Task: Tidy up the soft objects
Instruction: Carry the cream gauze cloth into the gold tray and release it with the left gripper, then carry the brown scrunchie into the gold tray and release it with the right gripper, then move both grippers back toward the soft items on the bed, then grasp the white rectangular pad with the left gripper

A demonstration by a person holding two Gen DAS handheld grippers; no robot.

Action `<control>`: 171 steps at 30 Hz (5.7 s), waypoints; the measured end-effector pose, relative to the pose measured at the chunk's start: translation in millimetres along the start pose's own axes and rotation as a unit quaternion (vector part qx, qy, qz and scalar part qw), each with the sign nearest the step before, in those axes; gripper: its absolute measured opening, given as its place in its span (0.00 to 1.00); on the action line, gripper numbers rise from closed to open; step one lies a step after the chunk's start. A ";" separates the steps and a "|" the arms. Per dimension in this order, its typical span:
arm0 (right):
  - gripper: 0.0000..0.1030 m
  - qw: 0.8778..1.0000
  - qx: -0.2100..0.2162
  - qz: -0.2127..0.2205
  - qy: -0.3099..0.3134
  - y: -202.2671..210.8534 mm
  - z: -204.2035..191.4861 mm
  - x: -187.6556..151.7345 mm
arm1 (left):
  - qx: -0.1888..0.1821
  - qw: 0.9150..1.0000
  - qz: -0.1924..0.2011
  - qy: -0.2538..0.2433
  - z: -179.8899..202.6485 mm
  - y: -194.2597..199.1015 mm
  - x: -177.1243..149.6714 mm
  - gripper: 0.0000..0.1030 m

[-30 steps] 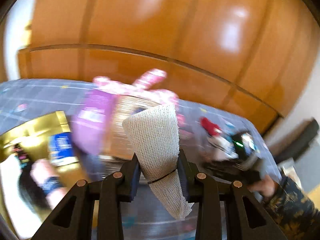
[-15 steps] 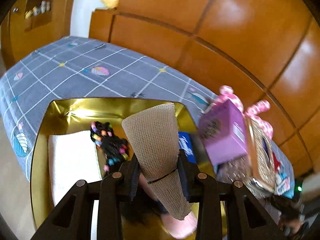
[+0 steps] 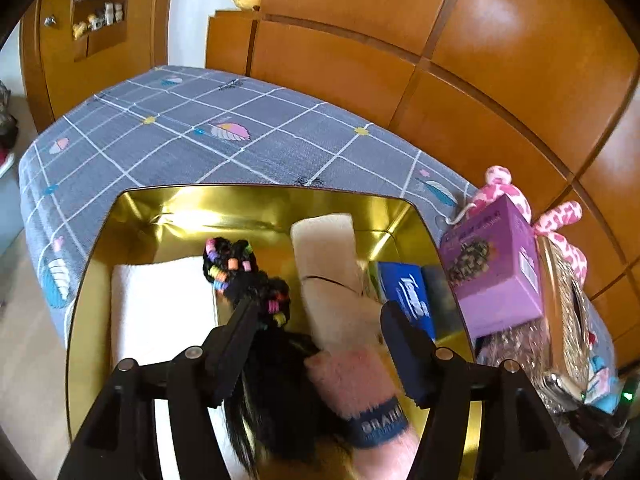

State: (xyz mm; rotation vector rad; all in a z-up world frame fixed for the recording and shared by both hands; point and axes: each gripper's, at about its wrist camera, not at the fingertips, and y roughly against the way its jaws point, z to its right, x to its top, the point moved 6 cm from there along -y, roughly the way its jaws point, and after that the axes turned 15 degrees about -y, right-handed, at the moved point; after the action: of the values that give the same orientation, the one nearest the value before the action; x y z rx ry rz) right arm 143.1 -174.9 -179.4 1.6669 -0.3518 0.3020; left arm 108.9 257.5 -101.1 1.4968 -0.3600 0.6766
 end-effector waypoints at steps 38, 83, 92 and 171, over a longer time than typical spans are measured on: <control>0.12 0.987 0.090 0.090 -0.092 80.9 -34.0 56.8 | 0.037 0.991 0.079 -0.098 46.7 89.0 -48.4 0.78; 0.36 0.958 0.223 0.054 0.172 91.3 -313.3 -2.6 | 0.101 0.986 0.114 -0.063 3.5 116.6 -51.6 0.83; 0.36 0.962 0.210 0.104 0.138 117.5 -274.6 12.9 | 0.098 0.984 0.115 -0.091 19.4 118.5 -53.4 0.83; 0.39 0.861 0.082 0.191 -0.464 108.2 238.7 44.1 | -0.245 0.894 -0.075 -0.367 486.2 -21.5 -89.1 0.74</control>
State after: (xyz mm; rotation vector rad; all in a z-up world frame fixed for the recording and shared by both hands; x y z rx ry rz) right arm 138.9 -426.2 -92.9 1.8112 -1.4251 -0.2253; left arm 143.4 -234.6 -138.8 1.2192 -0.9080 -0.1418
